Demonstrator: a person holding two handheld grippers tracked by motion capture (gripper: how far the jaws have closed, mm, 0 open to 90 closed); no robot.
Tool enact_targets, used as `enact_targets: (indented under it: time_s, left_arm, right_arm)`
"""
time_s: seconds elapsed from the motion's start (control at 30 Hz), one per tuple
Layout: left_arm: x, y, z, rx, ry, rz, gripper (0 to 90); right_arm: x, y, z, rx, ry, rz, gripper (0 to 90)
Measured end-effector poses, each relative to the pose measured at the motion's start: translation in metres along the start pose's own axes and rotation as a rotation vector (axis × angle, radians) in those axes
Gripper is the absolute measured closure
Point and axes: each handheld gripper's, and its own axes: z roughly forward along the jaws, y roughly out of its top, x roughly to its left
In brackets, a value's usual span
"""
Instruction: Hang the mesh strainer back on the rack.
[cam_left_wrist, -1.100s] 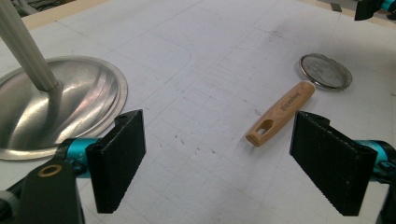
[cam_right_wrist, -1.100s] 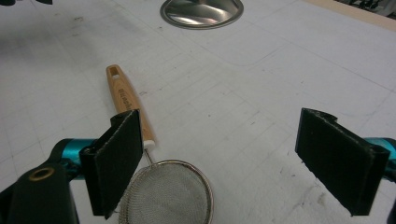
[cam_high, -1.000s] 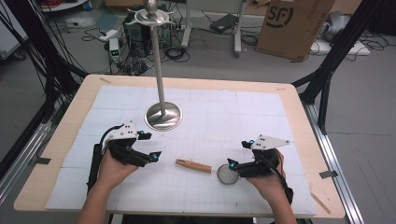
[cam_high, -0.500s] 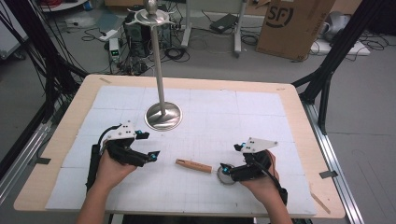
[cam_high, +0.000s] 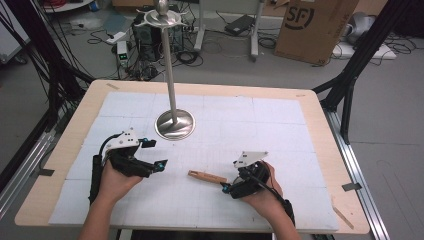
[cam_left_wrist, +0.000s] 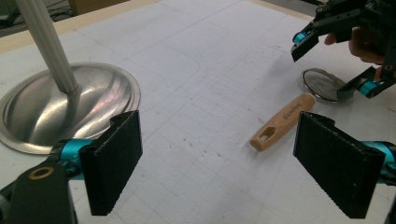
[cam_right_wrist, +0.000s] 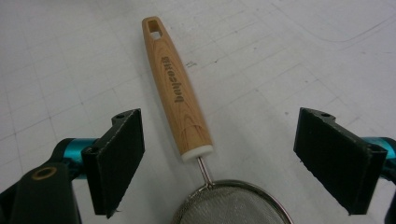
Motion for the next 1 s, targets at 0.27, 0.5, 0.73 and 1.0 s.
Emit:
enact_targets:
  time_s: [0.27, 0.5, 0.73, 1.0]
  left_arm:
    - [0.002, 0.0, -0.001, -0.001, 0.004, -0.004, 16.3]
    - [0.001, 0.0, -0.002, -0.007, 0.005, -0.006, 16.3]
    - [0.002, 0.0, -0.002, -0.005, 0.004, -0.004, 16.4]
    - [0.002, 0.0, -0.003, -0.006, 0.002, -0.003, 16.6]
  right_arm:
    - [-0.001, 0.005, 0.012, 0.104, 0.062, -0.011, 31.3]
    - [0.001, 0.009, 0.017, 0.157, 0.078, -0.04, 38.5]
    - [0.002, 0.011, 0.023, 0.212, 0.079, -0.071, 49.3]
    - [0.005, 0.017, 0.025, 0.247, 0.086, -0.096, 63.8]
